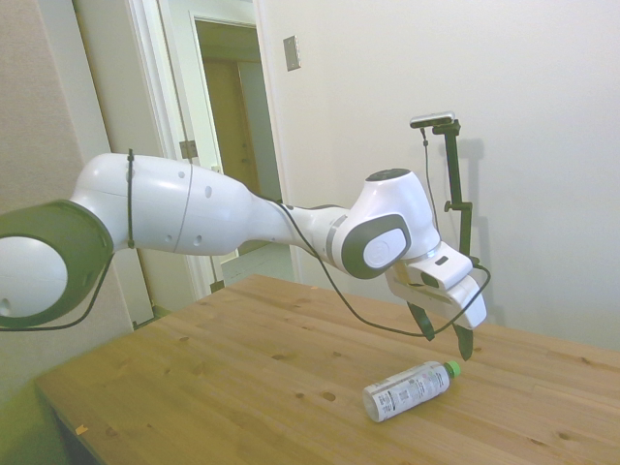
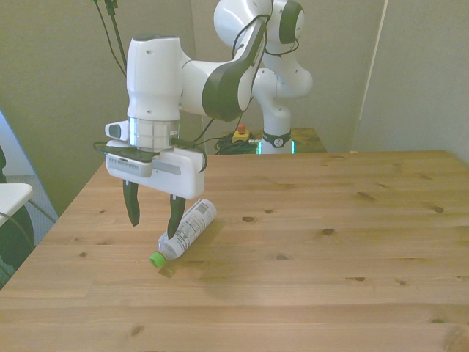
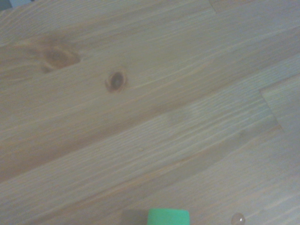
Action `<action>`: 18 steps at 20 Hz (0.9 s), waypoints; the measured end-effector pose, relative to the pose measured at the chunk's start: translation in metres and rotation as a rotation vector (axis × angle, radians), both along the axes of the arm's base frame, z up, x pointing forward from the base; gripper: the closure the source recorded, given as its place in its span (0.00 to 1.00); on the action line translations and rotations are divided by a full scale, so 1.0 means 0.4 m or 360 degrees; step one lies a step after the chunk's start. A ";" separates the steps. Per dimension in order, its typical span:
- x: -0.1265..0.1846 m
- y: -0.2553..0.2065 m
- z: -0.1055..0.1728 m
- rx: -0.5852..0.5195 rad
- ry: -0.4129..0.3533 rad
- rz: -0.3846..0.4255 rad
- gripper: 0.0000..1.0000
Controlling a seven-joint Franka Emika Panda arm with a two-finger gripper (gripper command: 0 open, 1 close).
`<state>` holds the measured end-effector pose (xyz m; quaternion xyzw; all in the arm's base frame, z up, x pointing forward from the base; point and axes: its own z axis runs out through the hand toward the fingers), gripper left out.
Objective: Stand the water bottle
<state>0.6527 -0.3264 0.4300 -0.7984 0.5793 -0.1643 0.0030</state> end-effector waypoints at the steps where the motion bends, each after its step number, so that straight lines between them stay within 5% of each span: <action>1: 0.011 -0.009 -0.011 -0.0006 0.0004 -0.0008 0.00; 12: 0.081 0.020 -0.150 0.0002 0.0114 0.0012 0.00; 13: 0.082 0.023 -0.156 0.0004 0.0120 0.0015 1.00; 18: 0.085 0.036 -0.170 0.0014 0.0144 0.0025 1.00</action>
